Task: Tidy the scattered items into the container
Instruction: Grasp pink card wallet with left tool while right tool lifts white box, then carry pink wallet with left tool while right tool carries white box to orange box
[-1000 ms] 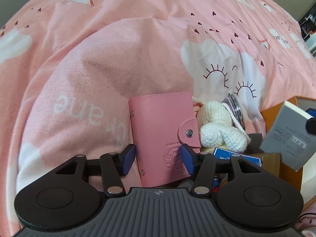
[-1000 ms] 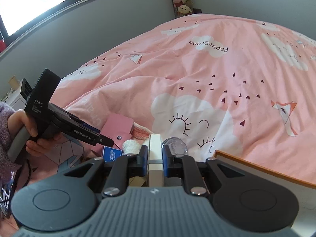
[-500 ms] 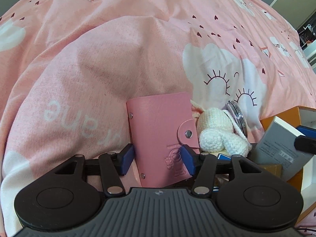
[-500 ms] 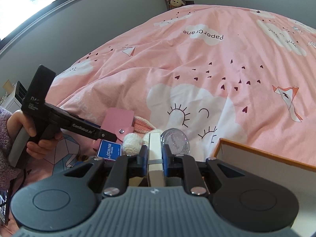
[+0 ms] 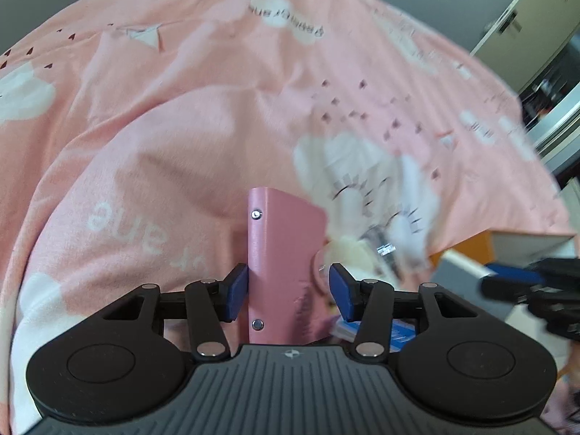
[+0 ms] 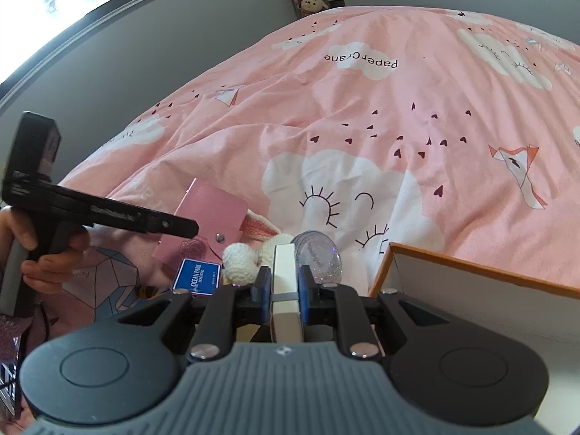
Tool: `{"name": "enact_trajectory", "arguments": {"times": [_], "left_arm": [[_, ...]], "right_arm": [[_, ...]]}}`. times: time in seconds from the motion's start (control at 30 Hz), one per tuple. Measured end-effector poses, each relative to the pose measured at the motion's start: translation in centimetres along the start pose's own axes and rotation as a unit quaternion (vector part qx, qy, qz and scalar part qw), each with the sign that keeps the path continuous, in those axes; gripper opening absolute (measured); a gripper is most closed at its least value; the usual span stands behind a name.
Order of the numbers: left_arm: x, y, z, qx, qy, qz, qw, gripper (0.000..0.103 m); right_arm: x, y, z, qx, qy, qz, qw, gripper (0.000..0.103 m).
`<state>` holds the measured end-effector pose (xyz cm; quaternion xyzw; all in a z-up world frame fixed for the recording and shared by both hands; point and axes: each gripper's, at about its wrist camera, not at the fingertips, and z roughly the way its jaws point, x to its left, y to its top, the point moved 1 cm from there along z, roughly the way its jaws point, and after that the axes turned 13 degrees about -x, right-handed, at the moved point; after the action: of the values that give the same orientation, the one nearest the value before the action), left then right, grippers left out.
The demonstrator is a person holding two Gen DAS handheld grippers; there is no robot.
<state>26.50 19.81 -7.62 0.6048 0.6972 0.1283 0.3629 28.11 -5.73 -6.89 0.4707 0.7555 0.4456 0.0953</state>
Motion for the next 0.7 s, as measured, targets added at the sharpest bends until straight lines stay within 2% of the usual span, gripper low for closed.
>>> {"name": "enact_trajectory", "arguments": {"times": [0.07,0.17,0.2,0.3,0.43,0.5,0.57,0.7], "left_arm": [[0.0,0.1,0.0,0.0,-0.016,-0.011,0.9998,0.052],[0.3,-0.2,0.8,0.014,-0.049,-0.048,0.9975,0.036],[0.2,-0.4,1.1,0.018,-0.049,-0.051,0.9973,0.034],[-1.0,-1.2,2.1,0.021,-0.003,-0.008,0.9997,0.032],[-2.0,-1.7,2.3,0.017,0.024,0.03,0.9991,0.03],[-3.0,-1.9,2.3,0.015,0.061,0.07,0.9955,0.023],[-4.0,-2.3,2.4,0.013,0.095,0.11,0.9893,0.022],[-4.9,-2.7,1.9,0.005,0.096,0.126,0.9874,0.02]], "right_arm": [[0.0,0.0,0.1,0.0,0.001,0.0,1.0,0.018],[0.0,0.0,0.1,0.0,0.002,-0.001,1.0,0.018],[-0.1,0.0,0.1,-0.001,0.002,0.0,1.0,0.018],[-0.3,0.0,0.1,0.0,0.002,0.003,1.0,0.018],[-0.6,-0.1,0.3,0.001,0.0,0.005,1.0,0.017],[-0.7,-0.2,0.4,0.002,-0.002,0.005,1.0,0.017],[-0.7,-0.2,0.4,0.003,-0.002,0.005,1.0,0.017],[-0.5,-0.1,-0.3,-0.003,-0.002,0.007,1.0,0.017]]}}
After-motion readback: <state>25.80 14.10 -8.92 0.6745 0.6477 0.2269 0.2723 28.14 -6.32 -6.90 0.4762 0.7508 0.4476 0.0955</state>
